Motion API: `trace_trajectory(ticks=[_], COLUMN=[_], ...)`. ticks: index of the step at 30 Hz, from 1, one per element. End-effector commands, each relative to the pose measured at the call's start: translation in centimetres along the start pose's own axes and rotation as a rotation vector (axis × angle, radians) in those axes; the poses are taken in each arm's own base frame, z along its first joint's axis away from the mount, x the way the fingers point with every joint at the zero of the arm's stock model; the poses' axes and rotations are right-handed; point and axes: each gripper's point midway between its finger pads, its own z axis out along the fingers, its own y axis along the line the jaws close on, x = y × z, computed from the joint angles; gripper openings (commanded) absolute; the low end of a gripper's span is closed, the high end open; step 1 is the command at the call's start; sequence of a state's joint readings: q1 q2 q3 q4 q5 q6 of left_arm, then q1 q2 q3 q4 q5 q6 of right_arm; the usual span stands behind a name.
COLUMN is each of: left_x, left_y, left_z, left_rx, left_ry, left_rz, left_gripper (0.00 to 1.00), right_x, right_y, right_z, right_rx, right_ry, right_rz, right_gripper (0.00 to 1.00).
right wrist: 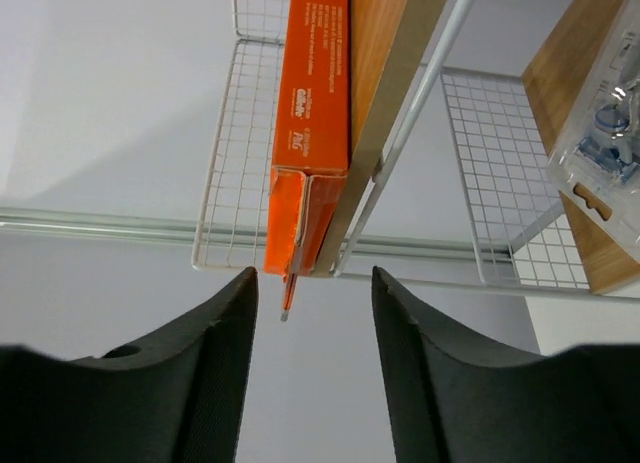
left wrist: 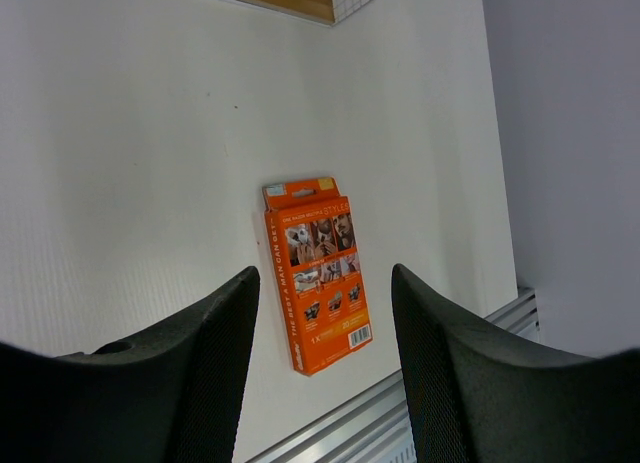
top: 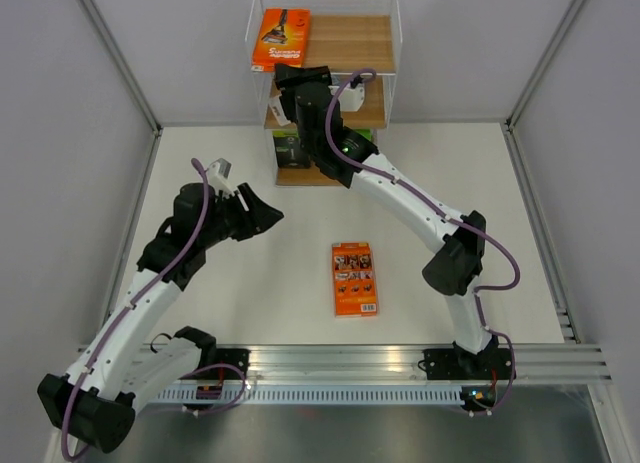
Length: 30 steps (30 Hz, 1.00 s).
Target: Place and organize the shaving razors onto the shelf
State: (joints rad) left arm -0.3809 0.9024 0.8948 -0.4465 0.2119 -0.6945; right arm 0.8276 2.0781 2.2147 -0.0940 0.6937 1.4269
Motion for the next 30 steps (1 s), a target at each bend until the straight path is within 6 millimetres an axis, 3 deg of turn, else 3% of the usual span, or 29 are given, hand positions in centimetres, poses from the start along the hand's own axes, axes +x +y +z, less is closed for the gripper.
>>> trace_trajectory(ticks=[1,2,4,5,6,8,9,10,11,12,15,16,17,18,19,20,21,22,24,25,27,28,30], left_x=[-1.1,-1.0,-0.9,-0.8,-0.8,-0.8,-0.7,-0.6,-0.6,-0.4,0.4,0.7,1.2,1.9,2.3,2.6,3.2,3.4,4.3,4.7,6.0,6.4,8.3], left_y=[-0.5,-0.5,-0.4,-0.4,-0.3,-0.3,-0.5,-0.6,-0.7,-0.7,-0.6,-0.5,-0.3,0.0,0.0,0.1,0.5,0.5,0.6,0.6,1.2,1.6,2.2], left_z=[-0.4,-0.4,-0.3,-0.3,-0.2,0.0,0.0,0.1,0.3,0.4,0.8,1.0,1.3,1.7,1.9,2.1,2.6,2.9,3.5,3.7,4.4,5.1,6.0], left_rx=[0.024,0.024,0.022,0.023,0.022,0.024,0.032,0.038,0.044,0.053,0.066,0.070,0.075,0.082,0.086,0.093,0.091,0.098,0.111,0.116,0.110,0.105,0.099], left_ry=[-0.049,-0.047,-0.043,-0.040,-0.037,-0.032,-0.025,-0.018,-0.014,-0.003,0.037,0.048,0.061,0.081,0.091,0.104,0.119,0.127,0.165,0.180,0.210,0.222,0.270], left_rz=[0.033,0.032,0.034,0.034,0.034,0.034,0.043,0.048,0.053,0.062,0.067,0.060,0.054,0.036,0.031,0.024,0.010,0.008,-0.012,-0.017,-0.036,-0.047,-0.092], left_gripper=[0.62,0.62,0.62,0.62,0.62,0.62,0.62,0.62,0.62,0.62,0.63,0.63,0.63,0.63,0.63,0.63,0.63,0.63,0.63,0.63,0.63,0.63,0.63], right_x=[-0.5,-0.9,-1.5,-1.6,-2.9,-4.0,-5.5,-6.3,-6.7,-8.5,-9.8,-12.0,-12.3,-12.7,-14.7,-14.3,-14.3,-14.4,-15.1,-15.5,-16.0,-16.3,-16.8], right_y=[0.6,1.0,1.4,0.3,2.3,1.7,4.0,4.8,3.8,6.6,3.6,3.2,-0.7,-2.5,-3.6,-9.2,-11.8,-17.5,-20.9,-25.1,-26.9,-29.2,-30.4], right_z=[-0.3,-0.7,-1.5,-1.8,-3.2,-4.2,-5.9,-6.9,-7.6,-10.2,-13.9,-16.7,-17.9,-19.2,-22.0,-23.3,-24.4,-26.1,-28.8,-30.0,-31.1,-31.5,-31.3], right_rx=[0.007,0.012,0.025,0.054,0.028,0.033,-0.002,-0.016,-0.002,-0.060,-0.003,0.026,0.105,0.136,0.165,0.271,0.305,0.403,0.437,0.516,0.510,0.536,0.519], right_ry=[-0.013,-0.010,-0.001,0.008,0.015,0.022,0.032,0.037,0.048,0.069,0.150,0.164,0.189,0.218,0.229,0.271,0.304,0.346,0.383,0.392,0.394,0.383,0.359], right_rz=[0.006,-0.013,-0.034,-0.063,-0.045,-0.073,-0.059,-0.080,-0.120,-0.120,-0.300,-0.330,-0.364,-0.385,-0.392,-0.415,-0.435,-0.486,-0.452,-0.480,-0.468,-0.481,-0.512], right_gripper=[0.58,0.72,0.75,0.77,0.77,0.78,0.79,0.80,0.80,0.81,0.81,0.82,0.82,0.82,0.81,0.81,0.81,0.80,0.80,0.80,0.80,0.82,0.82])
